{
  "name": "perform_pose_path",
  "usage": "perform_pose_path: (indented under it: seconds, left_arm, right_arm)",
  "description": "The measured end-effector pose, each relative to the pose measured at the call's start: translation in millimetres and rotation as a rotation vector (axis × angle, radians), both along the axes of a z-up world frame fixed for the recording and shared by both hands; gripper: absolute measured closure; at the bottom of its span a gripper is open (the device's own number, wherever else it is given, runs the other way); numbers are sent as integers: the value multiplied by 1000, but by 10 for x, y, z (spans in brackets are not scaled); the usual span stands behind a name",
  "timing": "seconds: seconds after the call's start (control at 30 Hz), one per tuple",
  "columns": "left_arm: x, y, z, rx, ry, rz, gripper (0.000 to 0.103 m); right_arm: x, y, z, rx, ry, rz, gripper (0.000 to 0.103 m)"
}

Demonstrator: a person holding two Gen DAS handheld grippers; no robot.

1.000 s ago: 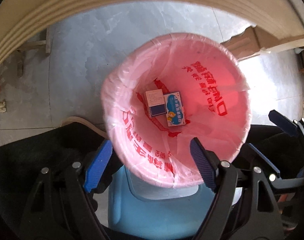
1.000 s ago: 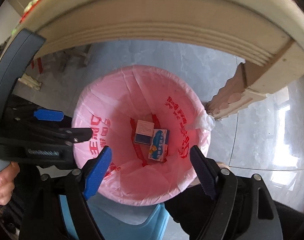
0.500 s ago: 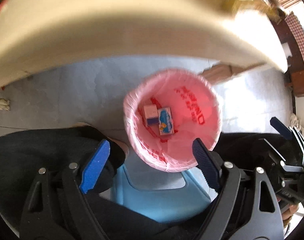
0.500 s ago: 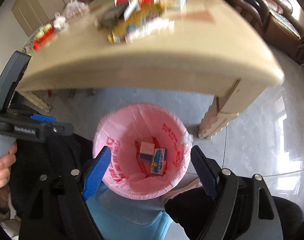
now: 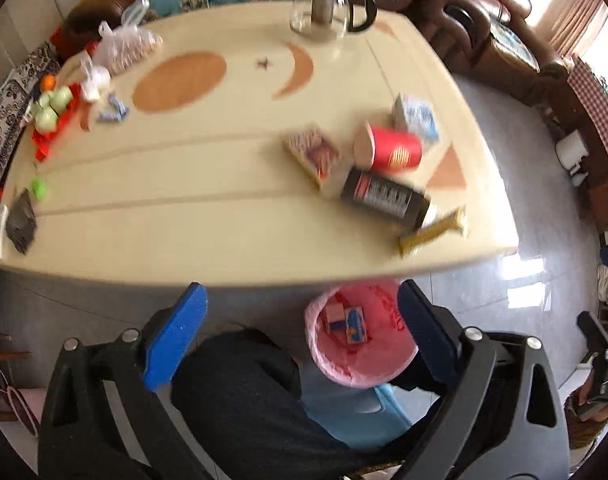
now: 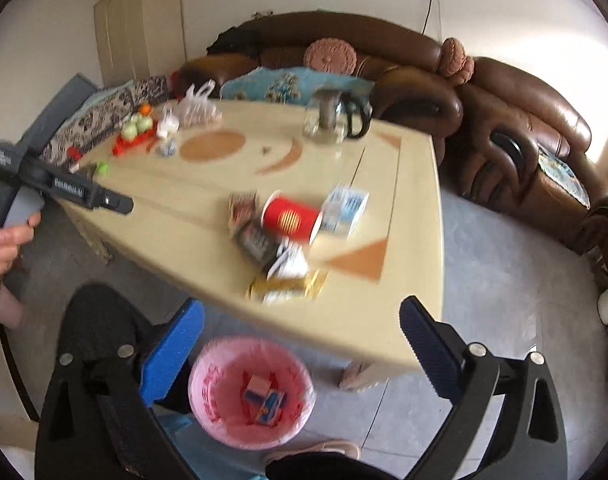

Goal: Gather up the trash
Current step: 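Raise both open tools out of the bin back toward the table, then move the left tool to the purple-gold card box while the right tool reaches the white milk carton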

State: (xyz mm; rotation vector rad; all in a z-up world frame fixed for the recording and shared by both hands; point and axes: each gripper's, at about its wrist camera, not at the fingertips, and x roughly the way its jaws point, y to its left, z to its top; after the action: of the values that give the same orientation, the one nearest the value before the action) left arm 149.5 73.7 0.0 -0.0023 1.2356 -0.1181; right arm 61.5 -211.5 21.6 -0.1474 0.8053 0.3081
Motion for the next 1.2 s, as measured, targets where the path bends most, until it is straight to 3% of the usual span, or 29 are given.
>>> perform_pose_path:
  seconds: [0.17,0.5,0.83,1.2]
  left_arm:
    - [305,-96,248,18,12,4,10]
    - [919,-344,373,26,53,21,10]
    - [1431,-426,128,36,110,42,10]
    - [1771,-340,-385,17,202,83,10]
  right_arm:
    - [377,-2,421,-10,-10,-13,7]
    - [1268,-235,676,79,35,-107,7]
    - [1967,-422,509,139,109,-175,7]
    - [2457,-233,-3,142,204,-157,7]
